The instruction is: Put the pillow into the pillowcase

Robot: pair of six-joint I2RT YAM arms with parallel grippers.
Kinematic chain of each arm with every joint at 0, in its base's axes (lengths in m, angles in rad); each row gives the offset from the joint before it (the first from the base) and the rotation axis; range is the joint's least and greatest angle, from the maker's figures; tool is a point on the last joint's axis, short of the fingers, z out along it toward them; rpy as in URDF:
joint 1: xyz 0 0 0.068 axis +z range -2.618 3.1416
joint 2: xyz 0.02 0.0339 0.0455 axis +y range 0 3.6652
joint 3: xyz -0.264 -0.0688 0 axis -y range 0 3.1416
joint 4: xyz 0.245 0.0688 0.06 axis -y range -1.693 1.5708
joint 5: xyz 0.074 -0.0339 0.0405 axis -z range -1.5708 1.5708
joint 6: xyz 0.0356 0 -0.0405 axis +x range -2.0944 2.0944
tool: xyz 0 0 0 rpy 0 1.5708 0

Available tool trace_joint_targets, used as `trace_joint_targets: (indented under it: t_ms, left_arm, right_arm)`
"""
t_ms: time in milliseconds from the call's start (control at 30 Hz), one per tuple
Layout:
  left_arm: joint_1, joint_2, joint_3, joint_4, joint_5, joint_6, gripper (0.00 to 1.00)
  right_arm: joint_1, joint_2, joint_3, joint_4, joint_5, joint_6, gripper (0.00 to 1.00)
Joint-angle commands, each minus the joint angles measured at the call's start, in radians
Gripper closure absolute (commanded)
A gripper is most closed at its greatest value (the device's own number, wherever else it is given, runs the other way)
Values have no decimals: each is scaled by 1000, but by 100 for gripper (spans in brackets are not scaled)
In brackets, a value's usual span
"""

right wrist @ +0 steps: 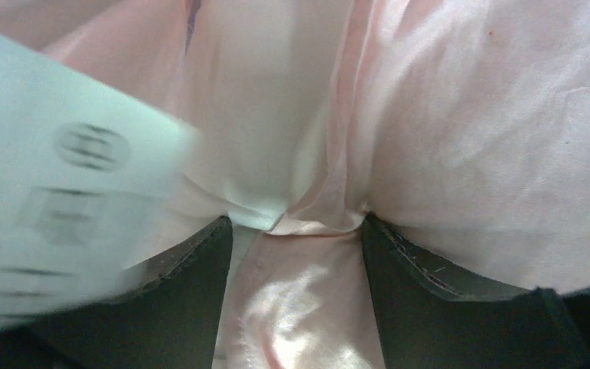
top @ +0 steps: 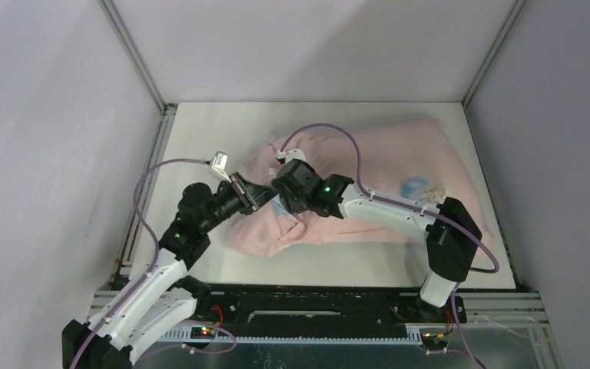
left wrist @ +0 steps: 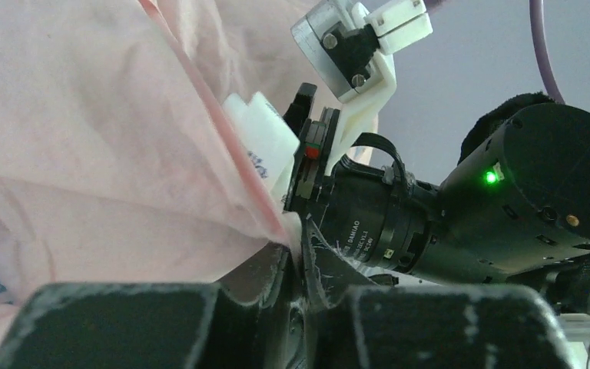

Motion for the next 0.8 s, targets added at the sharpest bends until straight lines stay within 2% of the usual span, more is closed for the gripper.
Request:
trace_joint_targets:
  t_ms: [0, 33, 67, 200, 300, 400, 467, 667, 767]
  left_arm:
    - [26, 4, -67, -233, -168, 86, 83]
    - [27, -8, -56, -253, -175, 96, 88]
    - [29, -24, -48, -265, -176, 103, 98]
    - [29, -109, -22, -284, -189, 108, 100]
    - [28, -158, 2, -312, -208, 113, 100]
    - [29, -133, 37, -333, -185, 137, 100]
    - [28, -113, 37, -302, -152, 136, 96]
    - [28, -101, 78, -321, -163, 149, 67]
    - [29, -105, 113, -371, -203, 164, 63]
  right_arm:
    - [38, -160, 134, -17, 92, -13, 35]
    - [38, -157, 136, -20, 98, -18, 37]
    - [34, -151, 137, -25, 98, -16, 41]
    - [23, -124, 140, -55, 116, -5, 62]
    - [16, -123, 124, -55, 115, -2, 66]
    - [15, -133, 129, -52, 113, -7, 64]
    - [23, -125, 159, -64, 119, -24, 60]
    - [49, 0, 333, -192, 147, -69, 51]
    - [50, 62, 367, -218, 160, -70, 50]
